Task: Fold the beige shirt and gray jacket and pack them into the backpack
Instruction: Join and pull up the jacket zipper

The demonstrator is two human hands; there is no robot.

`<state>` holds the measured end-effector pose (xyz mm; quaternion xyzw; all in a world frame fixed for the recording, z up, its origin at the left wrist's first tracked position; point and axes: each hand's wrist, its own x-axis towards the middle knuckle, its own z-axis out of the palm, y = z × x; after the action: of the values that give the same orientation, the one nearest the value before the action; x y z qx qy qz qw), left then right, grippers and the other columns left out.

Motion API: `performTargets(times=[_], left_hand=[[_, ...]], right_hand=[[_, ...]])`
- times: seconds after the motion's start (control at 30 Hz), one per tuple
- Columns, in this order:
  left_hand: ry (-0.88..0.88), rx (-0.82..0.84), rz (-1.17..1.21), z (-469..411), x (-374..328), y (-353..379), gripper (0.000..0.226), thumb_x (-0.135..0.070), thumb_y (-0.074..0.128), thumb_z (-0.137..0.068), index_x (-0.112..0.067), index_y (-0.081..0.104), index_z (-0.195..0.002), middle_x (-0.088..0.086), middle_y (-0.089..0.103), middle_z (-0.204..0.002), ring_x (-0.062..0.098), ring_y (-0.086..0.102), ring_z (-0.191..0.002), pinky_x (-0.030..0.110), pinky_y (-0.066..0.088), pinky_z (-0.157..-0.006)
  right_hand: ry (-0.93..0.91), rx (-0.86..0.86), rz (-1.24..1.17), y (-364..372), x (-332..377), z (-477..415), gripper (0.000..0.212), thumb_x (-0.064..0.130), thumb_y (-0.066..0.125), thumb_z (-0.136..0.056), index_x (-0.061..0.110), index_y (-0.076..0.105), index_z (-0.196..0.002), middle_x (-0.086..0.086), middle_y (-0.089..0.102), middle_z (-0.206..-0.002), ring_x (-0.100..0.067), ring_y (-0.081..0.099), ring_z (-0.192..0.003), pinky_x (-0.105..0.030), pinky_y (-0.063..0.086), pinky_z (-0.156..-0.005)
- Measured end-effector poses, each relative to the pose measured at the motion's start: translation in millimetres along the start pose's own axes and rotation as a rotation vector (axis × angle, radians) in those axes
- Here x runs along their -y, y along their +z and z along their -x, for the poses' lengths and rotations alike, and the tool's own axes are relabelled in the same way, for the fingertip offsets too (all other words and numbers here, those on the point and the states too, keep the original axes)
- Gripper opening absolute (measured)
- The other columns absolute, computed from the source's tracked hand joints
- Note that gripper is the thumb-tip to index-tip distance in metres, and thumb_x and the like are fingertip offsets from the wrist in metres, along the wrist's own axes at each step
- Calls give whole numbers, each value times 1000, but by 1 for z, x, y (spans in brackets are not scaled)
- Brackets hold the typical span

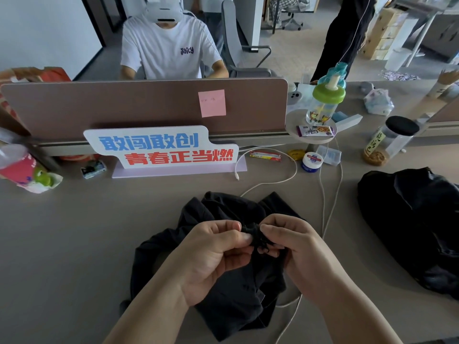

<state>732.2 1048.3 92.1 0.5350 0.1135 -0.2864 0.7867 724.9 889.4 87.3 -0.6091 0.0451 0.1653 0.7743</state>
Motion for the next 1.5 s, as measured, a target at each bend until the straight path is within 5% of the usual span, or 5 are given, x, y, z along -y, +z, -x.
performTargets(times=[0.53, 0.93, 1.17, 1.3, 1.5], left_hand=[[225, -151, -28, -7, 9, 18, 6, -9, 56, -93, -10, 55, -87, 1, 67, -66, 15, 68, -62, 27, 51, -67], [418, -292, -451, -5, 17, 20, 44, -6, 67, -83, -26, 36, -60, -3, 42, -56, 15, 46, -58, 25, 41, -56], [137, -254, 14, -8, 6, 20, 23, -14, 51, -95, -16, 51, -72, 2, 57, -57, 16, 56, -51, 29, 45, -54], [-69, -227, -134, -5, 5, 16, 47, -45, 44, -95, -15, 63, -64, 1, 55, -53, 16, 52, -43, 23, 40, -44], [74, -277, -119, -7, 4, 15, 27, -30, 54, -95, -14, 69, -80, 4, 68, -67, 13, 63, -57, 24, 49, -53]], right_hand=[[-64, -179, 36, 10, -17, -8, 18, 25, 59, -78, 14, 64, -65, -6, 50, -63, -18, 44, -65, -32, 37, -64], [-125, -347, -125, 15, -18, -8, 26, 3, 53, -93, 2, 57, -67, -3, 43, -52, -17, 43, -51, -25, 41, -48], [-44, -188, -142, 8, -8, -16, 35, 10, 55, -92, 15, 57, -57, 1, 46, -55, -14, 41, -57, -28, 34, -60], [-6, -197, -124, 9, -6, -16, 26, 15, 58, -91, 11, 60, -65, -7, 50, -62, -20, 47, -60, -35, 39, -61], [-144, -218, 380, 9, -14, -19, 8, 14, 65, -86, 21, 66, -82, -2, 67, -82, -10, 62, -77, -23, 49, -71]])
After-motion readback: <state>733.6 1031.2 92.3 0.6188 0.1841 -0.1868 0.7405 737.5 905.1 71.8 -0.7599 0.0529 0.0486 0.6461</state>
